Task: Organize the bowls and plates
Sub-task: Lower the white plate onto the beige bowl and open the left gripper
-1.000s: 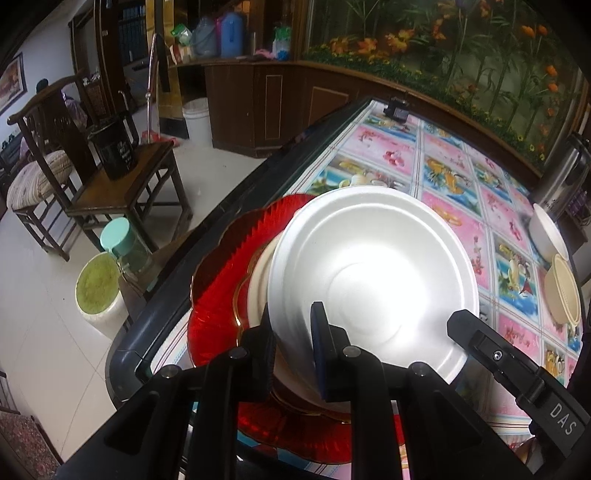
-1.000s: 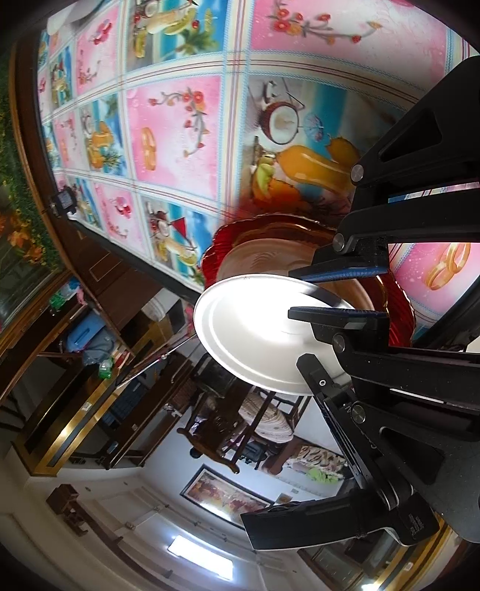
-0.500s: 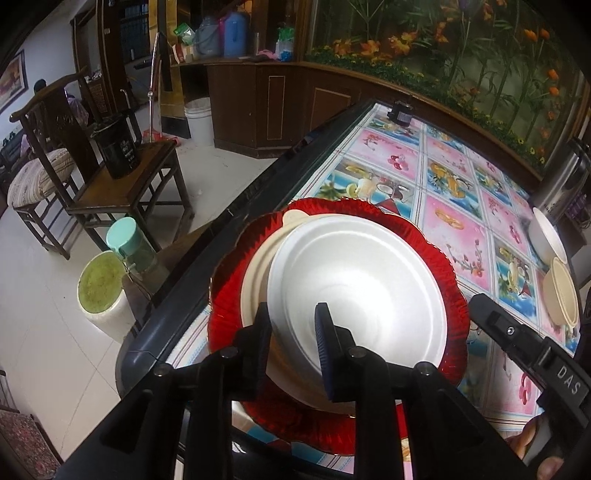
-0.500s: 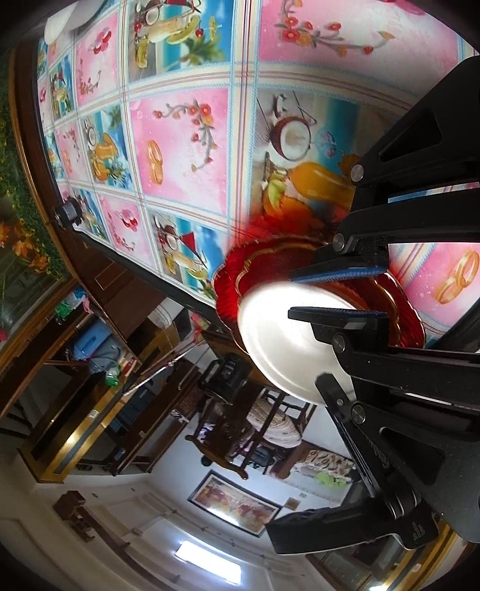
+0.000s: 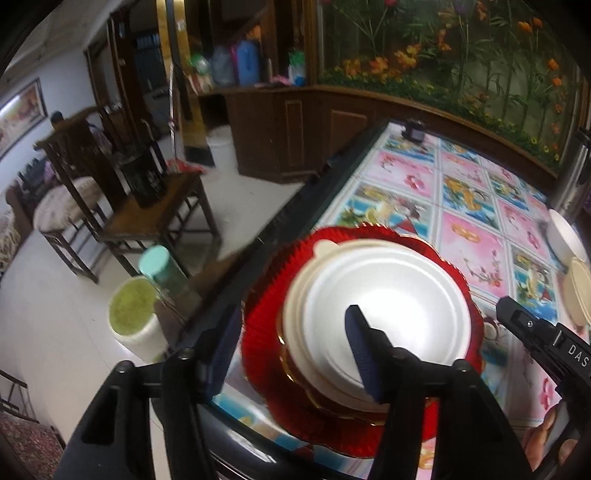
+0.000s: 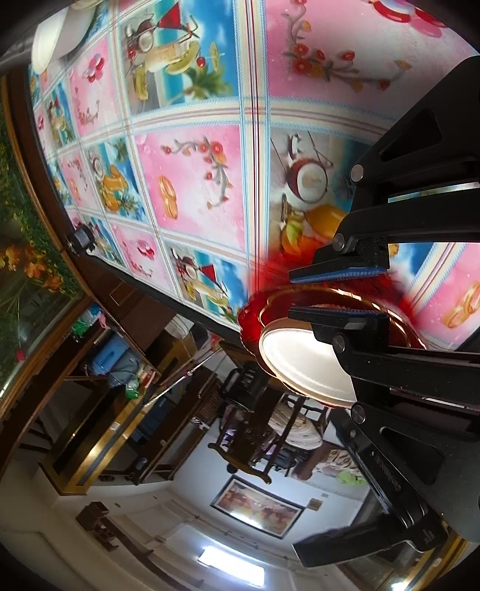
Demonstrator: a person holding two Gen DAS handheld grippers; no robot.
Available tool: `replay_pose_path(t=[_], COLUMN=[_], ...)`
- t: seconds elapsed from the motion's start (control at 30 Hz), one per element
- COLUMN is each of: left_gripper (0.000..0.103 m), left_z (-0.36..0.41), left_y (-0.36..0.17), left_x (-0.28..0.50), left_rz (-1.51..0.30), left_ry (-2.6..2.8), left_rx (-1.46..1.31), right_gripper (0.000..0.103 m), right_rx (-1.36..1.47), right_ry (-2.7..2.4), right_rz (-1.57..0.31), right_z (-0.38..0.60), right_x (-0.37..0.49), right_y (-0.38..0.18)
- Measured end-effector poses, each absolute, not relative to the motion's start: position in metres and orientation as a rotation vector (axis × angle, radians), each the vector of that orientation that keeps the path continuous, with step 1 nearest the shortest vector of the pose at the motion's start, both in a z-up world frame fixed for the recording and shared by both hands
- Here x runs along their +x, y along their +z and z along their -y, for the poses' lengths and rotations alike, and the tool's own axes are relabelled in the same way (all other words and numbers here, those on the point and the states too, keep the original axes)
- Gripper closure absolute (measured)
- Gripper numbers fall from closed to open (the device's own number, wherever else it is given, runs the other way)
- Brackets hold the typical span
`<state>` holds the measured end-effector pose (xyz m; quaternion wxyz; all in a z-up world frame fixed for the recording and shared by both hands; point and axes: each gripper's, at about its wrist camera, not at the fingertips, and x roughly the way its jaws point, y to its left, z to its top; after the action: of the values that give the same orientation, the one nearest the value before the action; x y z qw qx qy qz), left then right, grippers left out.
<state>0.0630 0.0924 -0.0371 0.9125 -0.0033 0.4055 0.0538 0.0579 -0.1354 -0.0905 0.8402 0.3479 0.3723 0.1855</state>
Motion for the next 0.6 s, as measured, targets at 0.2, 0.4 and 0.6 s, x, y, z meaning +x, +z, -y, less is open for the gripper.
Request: replay_pose_path(t=[0.2,0.4,0.6], left_gripper=[0.043,0.043,0.042], left_z=[-0.088,-0.079,-0.071], left_y=[-0.036,-0.036,-0.035], left_x=[0.065,0.064,0.065], left_rz=[-0.831,-0.835,-0.839], left_ry=[0.107,0.090,0.081], left_rx=[0.009,0.023,0.034], right_gripper=[0.087,0.087,0.087], right_rx=[0.766,0.793,0.818], right_ry=[0.370,0.353,0.346], right_rz=[-0.786,-0.784,-0.789], right_z=[0.147,0.159,0.166], right_x=[0.059,0.059,0.060], right_y=[-0.100,-0.105,-0.110])
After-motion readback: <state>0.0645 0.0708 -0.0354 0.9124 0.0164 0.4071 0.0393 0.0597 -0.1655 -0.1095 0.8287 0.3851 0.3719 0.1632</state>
